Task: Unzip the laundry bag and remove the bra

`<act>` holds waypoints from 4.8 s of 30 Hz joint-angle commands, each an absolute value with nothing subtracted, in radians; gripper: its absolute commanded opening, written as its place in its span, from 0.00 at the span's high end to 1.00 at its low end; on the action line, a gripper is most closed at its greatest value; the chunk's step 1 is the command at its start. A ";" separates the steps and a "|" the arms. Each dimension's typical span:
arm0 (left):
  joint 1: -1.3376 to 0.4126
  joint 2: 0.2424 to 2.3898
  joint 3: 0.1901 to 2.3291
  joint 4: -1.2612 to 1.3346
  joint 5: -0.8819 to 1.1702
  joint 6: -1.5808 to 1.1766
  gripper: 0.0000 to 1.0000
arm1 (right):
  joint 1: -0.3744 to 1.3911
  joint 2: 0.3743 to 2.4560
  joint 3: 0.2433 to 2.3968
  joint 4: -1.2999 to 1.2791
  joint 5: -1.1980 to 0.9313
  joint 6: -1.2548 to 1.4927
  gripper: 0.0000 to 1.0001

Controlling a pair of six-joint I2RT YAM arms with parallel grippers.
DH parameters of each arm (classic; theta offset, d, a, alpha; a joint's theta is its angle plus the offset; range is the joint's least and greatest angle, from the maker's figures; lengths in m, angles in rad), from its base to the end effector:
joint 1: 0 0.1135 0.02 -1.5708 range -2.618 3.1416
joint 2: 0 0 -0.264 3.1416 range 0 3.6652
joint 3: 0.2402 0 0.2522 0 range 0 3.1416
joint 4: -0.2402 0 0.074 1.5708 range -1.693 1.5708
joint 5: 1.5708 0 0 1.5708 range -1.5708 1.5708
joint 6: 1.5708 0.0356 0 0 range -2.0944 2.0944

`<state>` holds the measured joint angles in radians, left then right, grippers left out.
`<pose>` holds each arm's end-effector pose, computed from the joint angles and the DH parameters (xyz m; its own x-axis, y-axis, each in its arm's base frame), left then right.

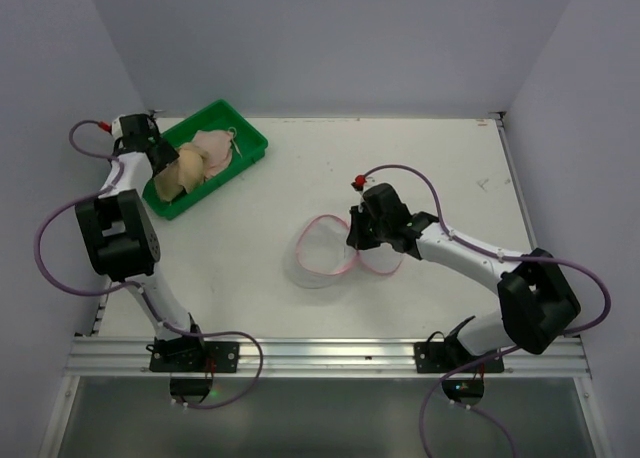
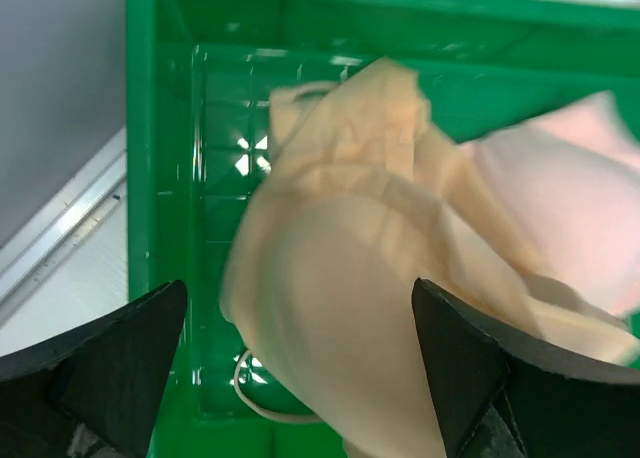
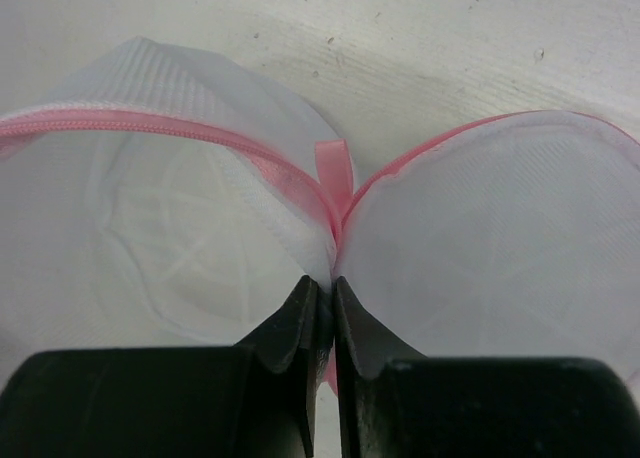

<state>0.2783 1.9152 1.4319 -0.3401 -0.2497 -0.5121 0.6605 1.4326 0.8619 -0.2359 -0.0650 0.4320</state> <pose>0.4088 0.1259 0.2217 -0.4052 -0.6096 -0.6813 -0.7184 0.6732 -0.1751 0.2339 0.1846 0.2141 -0.7889 -0.0838 -0.6088 -0.3495 0.8760 0.3323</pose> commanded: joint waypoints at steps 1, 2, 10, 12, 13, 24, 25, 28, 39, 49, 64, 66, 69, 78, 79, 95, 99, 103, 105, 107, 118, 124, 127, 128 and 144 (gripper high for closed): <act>0.275 1.758 1.514 -0.399 -0.221 -0.515 0.01 | 0.660 1.404 0.934 -0.268 -0.048 0.416 0.90; 0.273 1.738 1.514 -0.409 -0.213 -0.515 0.00 | 0.660 1.402 0.940 -0.275 -0.045 0.419 0.88; 0.213 1.474 1.359 -0.475 -0.037 -0.499 0.00 | 0.660 1.388 0.982 -0.305 -0.058 0.428 0.61; 0.183 1.395 1.269 -0.471 0.035 -0.520 0.00 | 0.660 1.370 0.985 -0.310 -0.069 0.428 0.49; 0.163 1.367 1.240 -0.445 0.057 -0.522 0.00 | 0.660 1.364 0.986 -0.313 -0.071 0.428 0.43; -0.274 1.212 1.040 -0.434 0.175 -0.609 0.03 | 0.608 1.261 1.008 -0.373 -0.020 0.465 0.01; -0.308 1.209 1.032 -0.430 0.158 -0.620 0.04 | 0.597 1.250 1.003 -0.373 -0.028 0.471 0.01; -0.399 1.227 0.985 -0.416 0.080 -0.663 0.07 | 0.549 1.223 0.977 -0.373 -0.044 0.495 0.01; -0.546 1.451 0.848 -0.242 0.006 -0.759 0.19 | 0.290 1.169 0.741 -0.374 -0.110 0.718 0.02; -0.554 1.597 0.732 -0.152 -0.067 -0.787 0.39 | 0.158 1.253 0.620 -0.265 -0.236 0.767 0.12; -0.552 1.575 0.672 -0.190 -0.161 -0.793 0.50 | 0.201 1.396 0.594 -0.135 -0.319 0.857 0.17; -0.552 1.566 0.670 -0.198 -0.167 -0.793 0.50 | 0.213 1.404 0.581 -0.118 -0.322 0.877 0.18; -0.552 1.555 0.661 -0.202 -0.175 -0.795 0.50 | 0.221 1.416 0.568 -0.104 -0.318 0.896 0.23; -0.548 1.496 0.629 -0.244 -0.215 -0.799 0.51 | 0.224 1.384 0.532 -0.143 -0.273 0.902 0.25; -0.546 1.490 0.626 -0.247 -0.215 -0.799 0.51 | 0.224 1.376 0.531 -0.146 -0.267 0.899 0.25; -0.515 1.445 0.571 -0.255 -0.209 -0.795 0.51 | 0.287 1.203 0.520 -0.277 -0.080 0.925 0.25; -0.514 1.433 0.566 -0.253 -0.207 -0.798 0.51 | 0.287 1.187 0.525 -0.310 -0.052 0.914 0.25; -0.514 1.427 0.557 -0.256 -0.212 -0.798 0.51 | 0.296 1.200 0.517 -0.307 -0.046 0.920 0.25; -0.514 1.424 0.552 -0.253 -0.207 -0.799 0.52 | 0.307 1.228 0.518 -0.284 -0.060 0.917 0.25; -0.512 1.419 0.545 -0.242 -0.199 -0.802 0.52 | 0.327 1.267 0.535 -0.270 -0.072 0.917 0.26; -0.512 1.405 0.540 -0.244 -0.190 -0.802 0.54 | 0.377 1.416 0.568 -0.196 -0.100 0.965 0.70; -0.514 1.413 0.538 -0.233 -0.184 -0.808 0.55 | 0.379 1.321 0.619 -0.279 -0.011 0.910 1.00; -0.514 1.410 0.546 -0.229 -0.190 -0.815 0.60 | 0.405 1.235 0.688 -0.325 0.075 0.830 1.00; -0.512 1.408 0.552 -0.224 -0.190 -0.815 0.62 | 0.413 1.212 0.707 -0.345 0.102 0.807 1.00; -0.518 1.537 0.709 -0.180 -0.140 -0.834 0.81 | 0.728 1.083 0.865 -0.175 0.074 0.246 1.00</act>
